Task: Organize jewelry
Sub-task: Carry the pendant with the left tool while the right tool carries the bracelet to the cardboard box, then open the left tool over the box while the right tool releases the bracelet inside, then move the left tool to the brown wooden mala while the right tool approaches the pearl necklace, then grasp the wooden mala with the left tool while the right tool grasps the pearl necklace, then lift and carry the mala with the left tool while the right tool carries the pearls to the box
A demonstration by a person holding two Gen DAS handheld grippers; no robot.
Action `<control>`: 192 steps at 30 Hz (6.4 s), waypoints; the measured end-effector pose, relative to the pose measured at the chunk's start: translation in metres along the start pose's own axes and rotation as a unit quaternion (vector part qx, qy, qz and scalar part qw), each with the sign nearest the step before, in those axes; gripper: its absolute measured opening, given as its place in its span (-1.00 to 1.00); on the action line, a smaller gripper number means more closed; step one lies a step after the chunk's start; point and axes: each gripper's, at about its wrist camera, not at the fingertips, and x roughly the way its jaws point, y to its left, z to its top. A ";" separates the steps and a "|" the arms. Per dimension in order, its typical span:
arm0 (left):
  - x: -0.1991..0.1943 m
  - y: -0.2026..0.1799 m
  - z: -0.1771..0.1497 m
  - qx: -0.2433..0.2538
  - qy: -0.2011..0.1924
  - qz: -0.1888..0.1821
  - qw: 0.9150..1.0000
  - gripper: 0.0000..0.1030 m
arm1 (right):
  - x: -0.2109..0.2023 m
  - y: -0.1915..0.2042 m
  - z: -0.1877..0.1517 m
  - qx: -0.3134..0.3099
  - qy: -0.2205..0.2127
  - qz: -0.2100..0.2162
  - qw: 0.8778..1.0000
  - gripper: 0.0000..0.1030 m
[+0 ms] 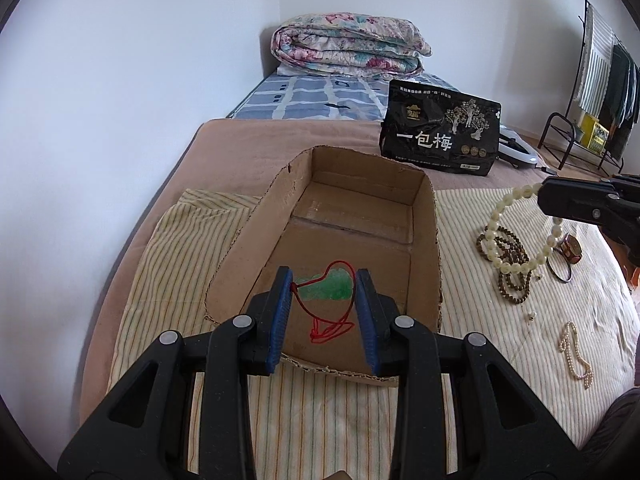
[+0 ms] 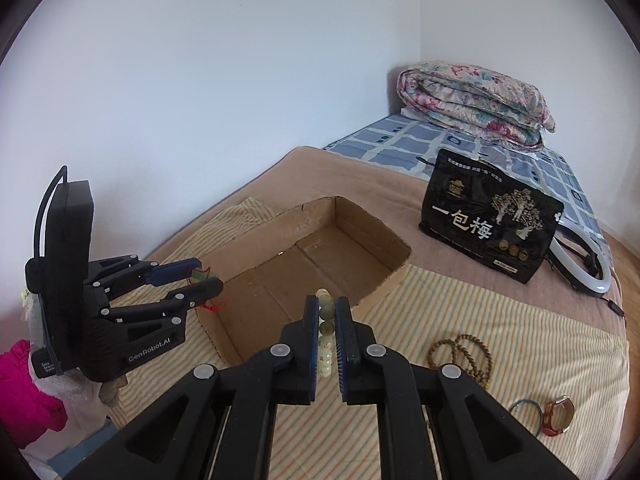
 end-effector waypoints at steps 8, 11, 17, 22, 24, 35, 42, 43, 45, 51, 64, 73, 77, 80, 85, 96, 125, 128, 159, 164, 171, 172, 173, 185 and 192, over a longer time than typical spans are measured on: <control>0.016 0.007 -0.001 -0.002 0.010 -0.004 1.000 -0.39 | 0.046 0.009 0.014 -0.003 0.017 0.010 1.000 -0.89; 0.022 0.009 -0.002 -0.004 0.015 -0.004 1.000 -0.39 | 0.061 0.008 0.016 -0.001 0.024 0.011 1.000 -0.89; 0.031 0.013 -0.003 -0.007 0.024 -0.007 1.000 -0.39 | 0.081 0.007 0.018 0.008 0.038 0.013 0.999 -0.88; 0.034 0.013 -0.004 -0.003 0.028 -0.004 1.000 -0.39 | 0.082 0.008 0.017 0.012 0.036 0.014 0.999 -0.48; 0.034 0.011 -0.004 0.000 0.030 -0.002 1.000 -0.37 | 0.080 0.010 0.017 0.009 0.036 0.012 0.999 -0.43; 0.022 0.010 -0.008 -0.011 0.028 0.006 1.000 -0.01 | 0.054 0.005 0.017 0.013 0.016 0.000 1.000 -0.13; 0.008 0.001 -0.007 -0.013 0.022 0.007 1.000 -0.01 | 0.028 -0.007 0.011 0.021 0.001 -0.013 1.000 0.11; 0.005 -0.002 -0.006 -0.012 0.021 0.007 1.000 -0.01 | 0.024 -0.009 0.009 0.022 -0.001 -0.015 1.000 0.15; 0.001 -0.007 -0.006 -0.010 0.019 0.004 1.000 -0.01 | 0.014 -0.015 0.006 0.026 -0.006 -0.021 0.999 0.22; -0.011 -0.026 -0.003 -0.004 0.012 -0.005 1.000 -0.01 | -0.018 -0.040 -0.007 0.043 -0.021 -0.037 0.998 0.42; -0.027 -0.088 0.000 0.023 0.004 -0.035 0.999 0.08 | -0.098 -0.121 -0.057 0.083 -0.038 -0.115 0.989 0.60; -0.024 -0.135 -0.002 0.051 0.011 -0.051 0.997 0.12 | -0.135 -0.173 -0.107 0.123 -0.029 -0.149 0.981 0.63; -0.020 -0.154 -0.002 0.064 0.015 -0.058 0.996 0.12 | -0.144 -0.185 -0.126 0.132 -0.020 -0.151 0.980 0.64; -0.015 -0.167 -0.002 0.072 0.020 -0.062 0.995 0.12 | -0.147 -0.190 -0.139 0.133 -0.009 -0.146 0.980 0.64; -0.005 -0.184 -0.003 0.085 0.027 -0.068 0.994 0.12 | -0.143 -0.188 -0.156 0.122 0.019 -0.129 0.984 0.64; 0.028 -0.202 -0.006 0.095 0.057 -0.083 0.990 0.12 | -0.094 -0.169 -0.187 0.093 0.112 -0.054 0.988 0.63; 0.133 -0.245 -0.019 0.145 0.133 -0.091 0.976 0.12 | -0.013 -0.126 -0.218 -0.036 0.227 -0.060 0.971 0.55; 0.142 -0.245 -0.014 0.142 0.137 -0.091 0.976 0.18 | -0.014 -0.128 -0.218 -0.036 0.222 -0.068 0.972 0.52; 0.136 -0.232 0.004 0.091 0.112 -0.117 0.983 -0.80 | -0.041 -0.145 -0.211 0.066 0.173 -0.022 0.982 -0.97; 0.111 -0.223 0.010 0.076 0.094 -0.123 0.985 -0.80 | -0.058 -0.146 -0.203 0.083 0.147 -0.025 0.985 -0.97; 0.074 -0.211 0.021 0.062 0.065 -0.131 0.987 -0.80 | -0.080 -0.154 -0.189 0.095 0.110 -0.035 0.989 -0.97; 0.069 -0.209 0.023 0.059 0.061 -0.132 0.988 -0.80 | -0.085 -0.154 -0.186 0.096 0.105 -0.037 0.989 -0.97; 0.064 -0.207 0.025 0.056 0.058 -0.133 0.988 -0.80 | -0.091 -0.153 -0.184 0.097 0.099 -0.039 0.990 -0.97; 0.009 -0.182 0.033 0.042 0.020 -0.141 0.989 -0.80 | -0.136 -0.148 -0.156 0.098 0.044 -0.060 0.992 -0.97; -0.018 -0.168 0.038 0.035 -0.001 -0.143 0.989 -0.80 | -0.154 -0.141 -0.140 0.091 0.023 -0.067 0.993 -0.97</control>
